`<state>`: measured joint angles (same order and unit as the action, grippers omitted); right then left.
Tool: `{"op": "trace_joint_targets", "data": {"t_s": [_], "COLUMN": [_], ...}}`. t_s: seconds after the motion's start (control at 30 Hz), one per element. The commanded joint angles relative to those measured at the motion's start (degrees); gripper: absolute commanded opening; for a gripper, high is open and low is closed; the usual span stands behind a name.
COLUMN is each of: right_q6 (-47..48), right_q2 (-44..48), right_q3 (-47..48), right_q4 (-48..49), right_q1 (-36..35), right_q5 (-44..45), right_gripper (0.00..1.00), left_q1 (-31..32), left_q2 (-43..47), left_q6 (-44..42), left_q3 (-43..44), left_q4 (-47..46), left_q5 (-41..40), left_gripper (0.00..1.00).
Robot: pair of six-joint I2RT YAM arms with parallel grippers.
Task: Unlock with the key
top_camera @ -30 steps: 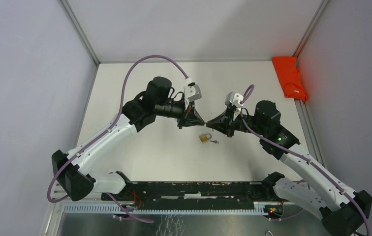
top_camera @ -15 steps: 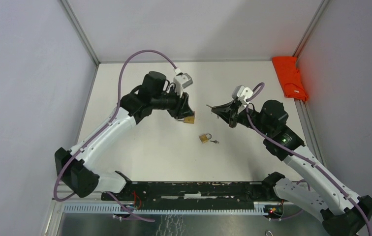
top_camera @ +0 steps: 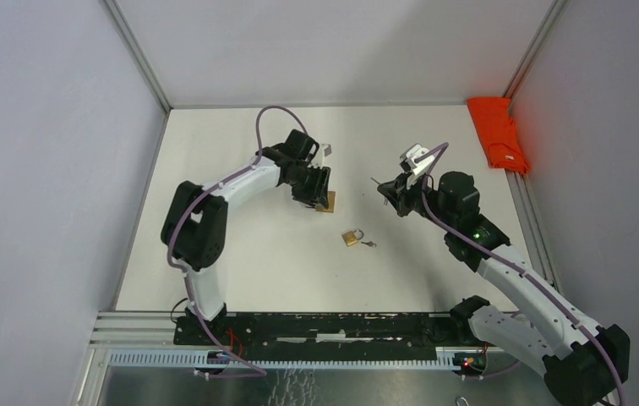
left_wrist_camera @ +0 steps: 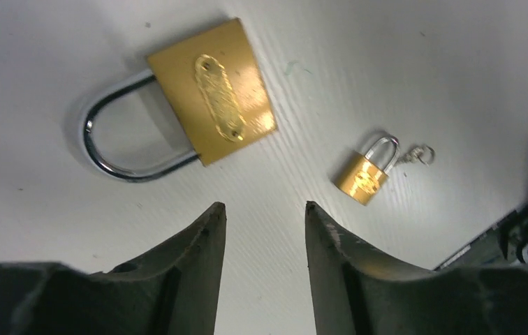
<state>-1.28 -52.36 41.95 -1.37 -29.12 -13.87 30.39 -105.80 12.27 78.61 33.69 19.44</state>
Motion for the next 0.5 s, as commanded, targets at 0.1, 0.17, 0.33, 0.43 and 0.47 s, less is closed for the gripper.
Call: {"op": "trace_joint_targets", "data": {"t_s": [0.1,0.17,0.33,0.43,0.47], "right_q6": [-2.24,-2.53,-3.16,-3.14,-3.07], "right_q2": [0.08,0.47,0.87,1.2,1.36], "right_q3": [-0.84,-1.7,-3.02,-3.15,-3.25], "right_q4": [4.15,4.98,6.71,6.61,6.75], "right_q1": [2.71,3.08,3.82,4.09,4.2], "right_q5": [-3.42,-4.09,-5.73,-6.28,-6.36], "right_gripper": [0.0,0.0,0.0,0.0,0.0], "left_q1": [0.17,0.4,2.32,4.01,4.48], "left_q2": [-7.08,-8.48,-12.24,-13.88,-14.26], "left_q6": [4.68,5.16,5.46,5.17,5.29], "left_q3": [8.65,9.59,12.55,13.16,13.17], "left_q4": [1.61,1.6,2.87,3.83,3.91], "left_q5": [-8.4,-9.69,-13.82,-16.27,-16.85], "left_gripper": [0.61,0.68,0.7,0.7,0.7]}}
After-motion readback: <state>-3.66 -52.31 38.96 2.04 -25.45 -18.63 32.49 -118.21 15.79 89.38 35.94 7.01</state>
